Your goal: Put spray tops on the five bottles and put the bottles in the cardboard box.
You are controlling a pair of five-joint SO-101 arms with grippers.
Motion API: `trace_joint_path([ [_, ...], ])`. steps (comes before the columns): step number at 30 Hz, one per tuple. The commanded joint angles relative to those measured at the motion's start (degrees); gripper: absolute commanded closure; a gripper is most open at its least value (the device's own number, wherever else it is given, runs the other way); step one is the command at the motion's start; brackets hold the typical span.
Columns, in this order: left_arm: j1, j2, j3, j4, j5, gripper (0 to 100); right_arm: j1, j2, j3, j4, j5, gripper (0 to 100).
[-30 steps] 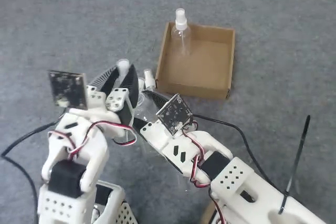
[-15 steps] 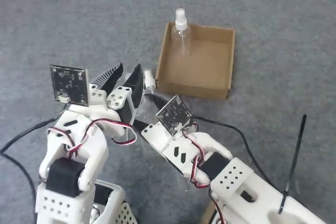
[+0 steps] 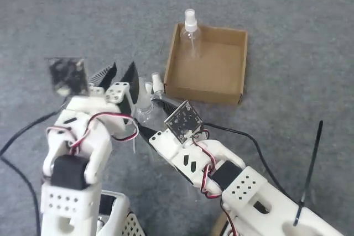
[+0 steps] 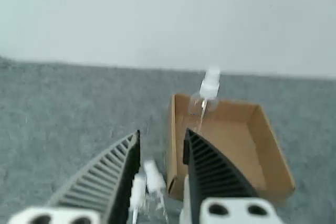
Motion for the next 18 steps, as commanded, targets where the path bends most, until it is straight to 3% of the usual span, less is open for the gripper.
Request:
trace_joint_path([
  [1, -0.2, 0.2, -0.8, 1.4, -2.6, 87, 2.1, -2.1, -0.8, -1.3, -0.8, 99.2],
  [8, -0.1, -5.6, -1.0, 7.5, -5.0, 87, 2.8, -1.9, -0.8, -1.3, -0.9, 99.2],
  [18, -0.6, -5.1, -5.5, 7.3, -5.8, 87, 2.9, -1.8, -0.8, -1.3, -0.9, 99.2],
])
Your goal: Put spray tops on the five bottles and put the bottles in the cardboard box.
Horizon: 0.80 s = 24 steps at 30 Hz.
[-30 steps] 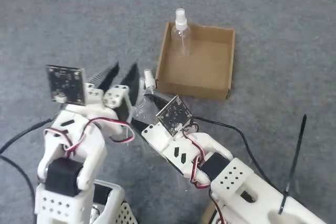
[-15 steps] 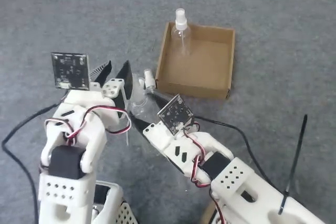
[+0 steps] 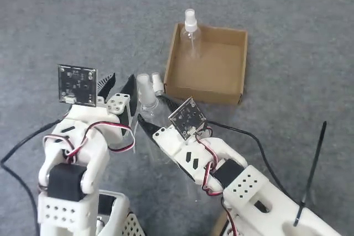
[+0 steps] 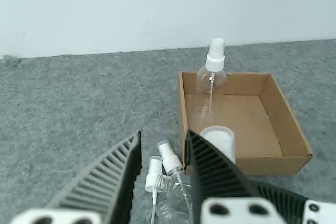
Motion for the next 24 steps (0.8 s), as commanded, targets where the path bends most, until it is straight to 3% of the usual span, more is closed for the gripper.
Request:
trace_joint_path([
  [1, -0.4, -0.4, -5.6, -0.1, -0.6, 87, 0.7, -1.8, -0.8, -1.2, -0.8, 99.2],
  [10, -0.5, -0.5, 2.6, 0.7, -0.7, 87, 1.5, -2.4, -1.3, 3.6, -0.5, 99.2],
  [16, -4.9, -0.5, 6.3, 0.3, -0.8, 87, 11.4, -2.4, -5.2, 3.7, -0.9, 99.2],
  [24, 2.8, -0.4, 16.5, -9.2, -0.5, 87, 15.3, -1.5, -12.5, 3.6, -0.7, 99.2],
])
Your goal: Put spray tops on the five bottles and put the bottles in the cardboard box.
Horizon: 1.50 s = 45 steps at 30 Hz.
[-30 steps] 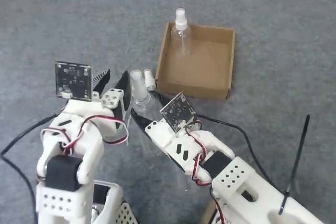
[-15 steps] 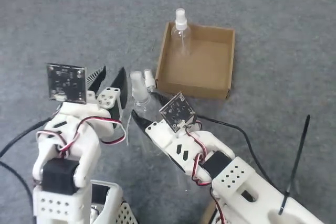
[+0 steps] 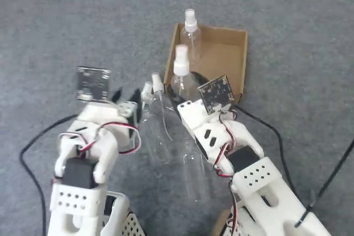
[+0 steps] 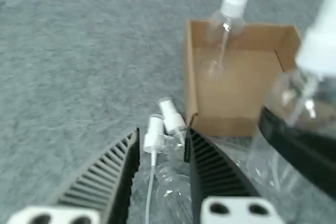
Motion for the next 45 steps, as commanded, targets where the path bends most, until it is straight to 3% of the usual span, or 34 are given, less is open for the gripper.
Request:
trace_joint_path([
  [1, 2.5, -0.4, 2.6, -4.2, 0.1, 87, 0.8, -1.1, -8.8, 0.1, -0.5, 99.2],
  [7, 7.1, -0.5, 4.4, -4.0, 1.3, 77, -0.1, 6.6, -20.2, 5.4, -0.8, 99.2],
  [16, 6.9, -0.5, 5.2, -4.5, 5.1, 66, -5.9, 15.6, -33.4, 18.7, -0.8, 99.2],
  [24, 2.2, -0.4, 10.1, -12.9, 4.8, 65, -7.3, 11.5, -39.4, 32.0, -0.5, 99.2],
  [33, 1.8, -0.4, 10.3, -13.1, 4.8, 65, -7.2, 6.8, -39.6, 37.3, -0.4, 99.2],
  [38, 1.8, -0.4, 10.4, -13.0, 4.8, 65, -3.7, 6.9, -41.8, 37.6, 3.2, 99.2],
  [45, 1.8, -0.4, 10.4, -13.0, 4.7, 65, 8.3, 7.1, -48.3, 37.7, 3.8, 99.2],
])
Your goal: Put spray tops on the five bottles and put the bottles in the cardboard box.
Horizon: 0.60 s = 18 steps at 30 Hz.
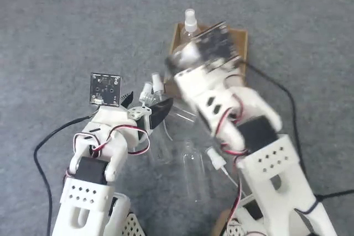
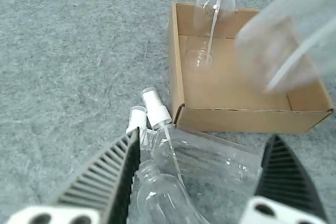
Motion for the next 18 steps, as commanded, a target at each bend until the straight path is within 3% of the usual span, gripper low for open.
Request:
trace_joint_path([
  [1, -0.3, -0.4, -0.2, -1.8, 0.4, 65, 7.9, -2.1, -6.7, 0.2, 1.8, 99.2],
  [9, -0.6, -0.4, 0.7, -2.1, 0.6, 65, 18.3, 11.8, -12.0, -0.3, 7.6, 99.2],
  [18, -0.8, -0.4, 1.5, -2.0, 0.6, 66, 20.6, 34.2, -26.5, -0.4, 7.0, 99.2],
])
